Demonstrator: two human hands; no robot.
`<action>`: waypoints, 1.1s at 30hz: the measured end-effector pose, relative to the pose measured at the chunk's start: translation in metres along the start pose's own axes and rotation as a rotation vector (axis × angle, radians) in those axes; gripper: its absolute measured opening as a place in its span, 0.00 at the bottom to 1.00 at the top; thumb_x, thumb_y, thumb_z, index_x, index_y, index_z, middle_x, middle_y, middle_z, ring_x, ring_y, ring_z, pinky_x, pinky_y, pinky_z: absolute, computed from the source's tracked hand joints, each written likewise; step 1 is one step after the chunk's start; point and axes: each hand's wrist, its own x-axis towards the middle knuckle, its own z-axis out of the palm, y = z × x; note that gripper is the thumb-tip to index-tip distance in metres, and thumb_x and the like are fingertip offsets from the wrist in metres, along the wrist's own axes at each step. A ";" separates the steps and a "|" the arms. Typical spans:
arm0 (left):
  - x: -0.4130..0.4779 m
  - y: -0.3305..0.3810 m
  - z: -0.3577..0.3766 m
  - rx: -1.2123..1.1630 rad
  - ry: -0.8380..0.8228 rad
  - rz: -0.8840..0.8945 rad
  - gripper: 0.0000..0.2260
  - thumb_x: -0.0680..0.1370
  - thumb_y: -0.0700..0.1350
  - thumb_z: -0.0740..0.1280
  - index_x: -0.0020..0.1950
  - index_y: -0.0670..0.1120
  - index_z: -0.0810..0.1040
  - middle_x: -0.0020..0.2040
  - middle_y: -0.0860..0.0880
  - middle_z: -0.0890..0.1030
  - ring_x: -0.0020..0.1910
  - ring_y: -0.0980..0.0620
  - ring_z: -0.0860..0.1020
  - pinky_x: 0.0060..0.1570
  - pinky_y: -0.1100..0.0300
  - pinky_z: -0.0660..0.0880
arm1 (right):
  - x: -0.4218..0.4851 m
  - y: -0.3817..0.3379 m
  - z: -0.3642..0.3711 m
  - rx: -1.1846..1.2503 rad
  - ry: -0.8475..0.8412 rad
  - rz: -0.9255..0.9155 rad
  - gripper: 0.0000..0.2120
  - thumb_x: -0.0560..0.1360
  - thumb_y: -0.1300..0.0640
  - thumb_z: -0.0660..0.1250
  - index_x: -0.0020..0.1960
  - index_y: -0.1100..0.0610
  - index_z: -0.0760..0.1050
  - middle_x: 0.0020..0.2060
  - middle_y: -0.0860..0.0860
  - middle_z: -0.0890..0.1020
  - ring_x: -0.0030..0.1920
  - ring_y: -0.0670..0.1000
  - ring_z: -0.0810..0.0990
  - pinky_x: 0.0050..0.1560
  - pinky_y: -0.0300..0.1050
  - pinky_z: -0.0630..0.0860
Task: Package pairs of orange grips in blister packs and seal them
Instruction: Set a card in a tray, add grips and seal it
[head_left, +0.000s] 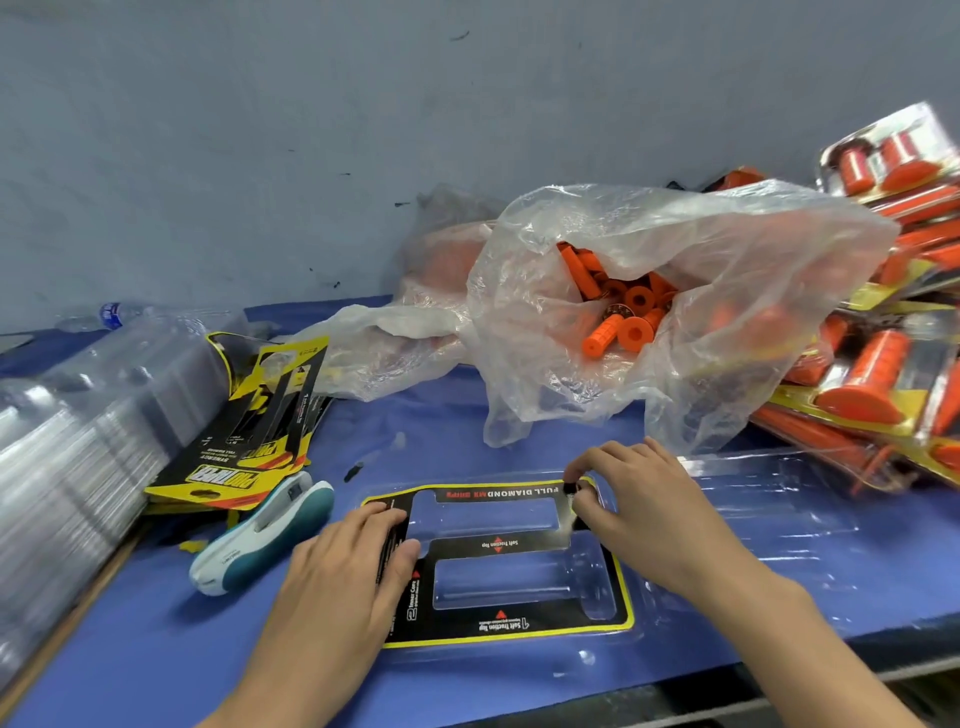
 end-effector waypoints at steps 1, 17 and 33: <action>0.000 -0.001 0.001 0.000 -0.001 0.004 0.24 0.82 0.63 0.44 0.69 0.56 0.70 0.66 0.62 0.71 0.67 0.60 0.68 0.64 0.62 0.61 | 0.000 0.000 0.000 -0.004 -0.005 -0.001 0.09 0.79 0.48 0.57 0.54 0.43 0.75 0.49 0.38 0.77 0.48 0.43 0.68 0.68 0.42 0.59; -0.005 0.091 0.022 0.011 0.147 0.876 0.09 0.77 0.55 0.66 0.53 0.55 0.81 0.59 0.54 0.80 0.61 0.53 0.78 0.63 0.52 0.74 | 0.005 0.000 0.005 -0.002 0.023 0.007 0.10 0.80 0.48 0.57 0.52 0.47 0.77 0.49 0.40 0.78 0.51 0.45 0.72 0.68 0.43 0.61; -0.012 0.099 0.029 -0.064 0.101 0.791 0.13 0.78 0.52 0.64 0.56 0.49 0.83 0.68 0.47 0.77 0.65 0.53 0.77 0.62 0.57 0.74 | 0.004 0.003 -0.003 0.027 -0.026 0.087 0.16 0.82 0.48 0.55 0.47 0.55 0.79 0.47 0.47 0.77 0.49 0.51 0.75 0.51 0.45 0.70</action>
